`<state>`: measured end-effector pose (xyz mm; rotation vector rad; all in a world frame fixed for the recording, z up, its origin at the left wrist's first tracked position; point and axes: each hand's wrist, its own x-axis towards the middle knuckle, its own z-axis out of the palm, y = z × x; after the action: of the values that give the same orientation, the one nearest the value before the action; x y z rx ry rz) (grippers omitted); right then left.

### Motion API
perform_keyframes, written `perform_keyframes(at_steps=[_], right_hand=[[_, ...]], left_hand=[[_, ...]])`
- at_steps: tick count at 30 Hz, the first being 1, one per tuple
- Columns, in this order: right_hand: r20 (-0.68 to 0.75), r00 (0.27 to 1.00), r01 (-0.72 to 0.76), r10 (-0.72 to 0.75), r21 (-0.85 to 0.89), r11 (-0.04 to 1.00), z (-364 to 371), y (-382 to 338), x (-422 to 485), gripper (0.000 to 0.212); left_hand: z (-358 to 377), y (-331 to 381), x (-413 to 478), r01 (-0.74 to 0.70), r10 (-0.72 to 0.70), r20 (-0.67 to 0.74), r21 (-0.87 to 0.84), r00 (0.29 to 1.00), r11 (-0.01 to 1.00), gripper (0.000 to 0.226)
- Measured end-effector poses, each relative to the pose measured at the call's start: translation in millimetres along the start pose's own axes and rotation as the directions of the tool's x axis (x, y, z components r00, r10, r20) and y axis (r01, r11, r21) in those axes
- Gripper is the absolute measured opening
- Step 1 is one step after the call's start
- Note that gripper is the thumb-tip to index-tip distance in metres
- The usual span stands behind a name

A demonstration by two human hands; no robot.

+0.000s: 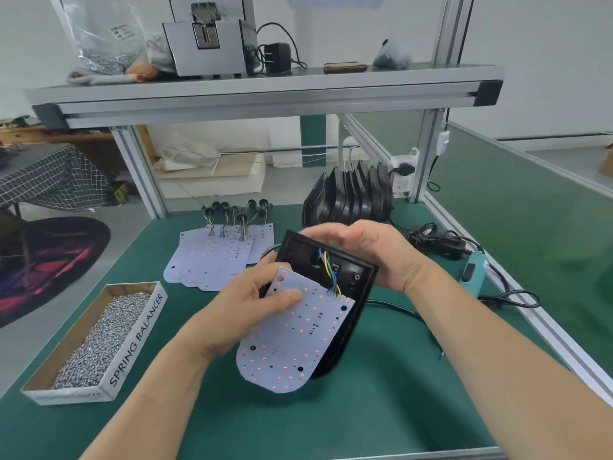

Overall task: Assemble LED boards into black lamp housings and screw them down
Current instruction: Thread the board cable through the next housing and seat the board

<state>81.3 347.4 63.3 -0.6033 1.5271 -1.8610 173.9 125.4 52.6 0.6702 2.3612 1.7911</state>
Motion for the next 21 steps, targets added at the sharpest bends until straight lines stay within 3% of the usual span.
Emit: perform_keyframes(at_steps=[4, 6, 11, 15, 18, 21], right_hand=[[-0.163, 0.985, 0.039, -0.054, -0.090, 0.995, 7.7, 0.2, 8.1, 0.041], [-0.237, 0.969, 0.040, -0.074, -0.145, 0.989, 12.5, -0.7, 10.2, 0.036], [-0.288, 0.937, 0.029, -0.197, -0.499, 0.866, 23.3, -4.2, 8.8, 0.034], [-0.328, 0.943, -0.069, -0.064, -0.379, 0.923, 30.8, 0.8, 10.8, 0.050], [-0.417, 0.909, -0.185, 0.007, -0.390, 0.902, 36.5, -0.7, 16.0, 0.048], [-0.379, 0.925, -0.140, 0.000, -0.340, 0.930, 43.8, -3.0, 10.2, 0.036]], left_hand=[[4.2, -2.1, -2.5, 0.049, -0.056, -0.017, -0.296, 0.998, 0.954, 0.005], [8.1, -1.3, -3.2, 0.043, -0.057, -0.032, -0.350, 0.998, 0.936, 0.004], [8.1, 0.0, -6.1, 0.074, -0.100, -0.042, -0.415, 0.994, 0.907, 0.010], [11.9, -0.5, -6.9, 0.077, -0.100, -0.026, -0.456, 0.995, 0.887, 0.015], [15.6, -1.2, -7.0, 0.079, -0.108, -0.036, -0.463, 0.994, 0.883, 0.017], [19.0, -4.2, -7.7, 0.054, -0.102, -0.071, -0.494, 0.992, 0.868, 0.017]])
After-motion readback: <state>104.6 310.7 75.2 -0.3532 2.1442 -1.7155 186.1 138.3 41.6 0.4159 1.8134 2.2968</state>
